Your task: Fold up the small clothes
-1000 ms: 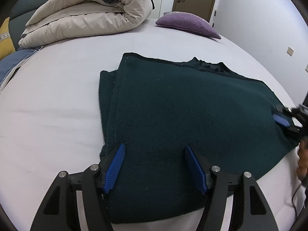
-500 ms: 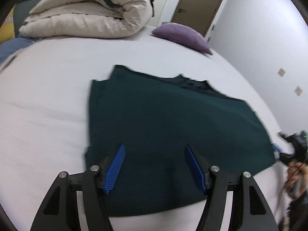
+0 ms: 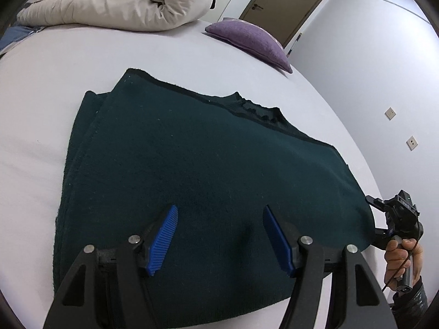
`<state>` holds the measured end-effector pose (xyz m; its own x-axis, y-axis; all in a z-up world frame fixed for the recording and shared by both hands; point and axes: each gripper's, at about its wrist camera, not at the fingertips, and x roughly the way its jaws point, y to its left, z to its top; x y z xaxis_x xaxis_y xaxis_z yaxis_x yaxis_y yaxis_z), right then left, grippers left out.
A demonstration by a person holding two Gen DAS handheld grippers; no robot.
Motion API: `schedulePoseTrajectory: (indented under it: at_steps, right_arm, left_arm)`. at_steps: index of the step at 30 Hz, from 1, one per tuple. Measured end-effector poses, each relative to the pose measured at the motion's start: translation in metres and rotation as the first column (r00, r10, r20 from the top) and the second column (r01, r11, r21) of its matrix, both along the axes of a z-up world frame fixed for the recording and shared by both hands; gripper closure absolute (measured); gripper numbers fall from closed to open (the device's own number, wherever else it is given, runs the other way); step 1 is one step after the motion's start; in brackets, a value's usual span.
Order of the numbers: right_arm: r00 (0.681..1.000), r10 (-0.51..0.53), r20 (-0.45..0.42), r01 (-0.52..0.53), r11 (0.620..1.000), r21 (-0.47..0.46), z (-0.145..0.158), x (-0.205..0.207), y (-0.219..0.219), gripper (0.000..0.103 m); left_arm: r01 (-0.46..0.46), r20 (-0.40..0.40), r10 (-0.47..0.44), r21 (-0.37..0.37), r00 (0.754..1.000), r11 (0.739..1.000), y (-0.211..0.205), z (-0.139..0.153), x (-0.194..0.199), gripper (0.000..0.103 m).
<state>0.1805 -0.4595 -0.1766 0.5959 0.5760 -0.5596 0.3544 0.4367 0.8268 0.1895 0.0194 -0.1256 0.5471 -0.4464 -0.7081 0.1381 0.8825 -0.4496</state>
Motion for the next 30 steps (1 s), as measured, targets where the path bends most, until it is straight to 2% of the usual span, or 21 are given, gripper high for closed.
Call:
schedulePoseTrajectory:
  at_steps: [2, 4, 6, 7, 12, 14, 20, 23, 27, 29, 30]
  right_arm:
    - [1.000, 0.017, -0.003, -0.017, 1.000, -0.021, 0.000, 0.011, 0.012, 0.050]
    - [0.999, 0.033, -0.006, -0.033, 0.998, -0.046, -0.001, 0.019, 0.024, 0.059]
    - [0.999, 0.038, -0.021, -0.039, 0.997, -0.068, -0.005, 0.025, 0.031, 0.079]
    - [0.999, 0.036, -0.026, -0.038, 0.996, -0.075, -0.007, 0.027, 0.034, 0.083]
    - [1.000, 0.014, -0.014, -0.015, 0.996, -0.084, -0.013, 0.031, 0.044, 0.088]
    - [1.000, 0.005, -0.018, -0.007, 0.994, -0.106, -0.012, 0.034, 0.048, 0.089]
    - [0.999, 0.013, -0.034, -0.021, 0.967, -0.256, 0.007, 0.031, 0.056, 0.090]
    - [0.999, 0.017, -0.035, -0.029, 0.935, -0.354, 0.026, 0.033, 0.070, 0.090]
    - [0.997, 0.082, -0.011, -0.077, 0.866, -0.495, 0.064, 0.043, 0.111, 0.090]
    - [0.986, 0.167, 0.000, -0.136, 0.804, -0.578, 0.087, 0.053, 0.156, 0.090]
    - [0.968, 0.252, -0.006, -0.199, 0.749, -0.632, 0.096, 0.057, 0.193, 0.090]
  left_arm:
    - [0.001, -0.010, -0.001, 0.003, 1.000, 1.000, 0.002, -0.004, 0.001, 0.037]
    - [0.002, -0.022, -0.003, -0.007, 1.000, 1.000, 0.005, -0.008, 0.003, 0.038]
    - [0.004, -0.025, -0.004, -0.013, 1.000, 1.000, 0.007, -0.010, 0.003, 0.038]
    - [0.004, -0.024, -0.005, -0.011, 1.000, 1.000, 0.006, -0.011, 0.003, 0.038]
    - [0.015, -0.015, -0.015, 0.043, 1.000, 0.999, -0.001, -0.014, 0.003, 0.038]
    - [0.012, -0.019, -0.011, 0.041, 1.000, 0.999, 0.000, -0.015, 0.004, 0.039]
    - [0.024, -0.022, -0.023, 0.040, 0.999, 0.999, 0.003, -0.015, 0.003, 0.039]
    - [0.022, -0.020, -0.021, 0.011, 1.000, 1.000, 0.007, -0.016, 0.003, 0.039]
    - [0.010, -0.035, -0.013, -0.073, 0.999, 0.997, 0.018, -0.014, 0.005, 0.038]
    - [-0.014, -0.049, 0.006, -0.156, 0.999, 0.988, 0.030, -0.010, 0.006, 0.038]
    - [-0.041, -0.052, 0.031, -0.209, 0.998, 0.977, 0.040, -0.008, 0.006, 0.037]
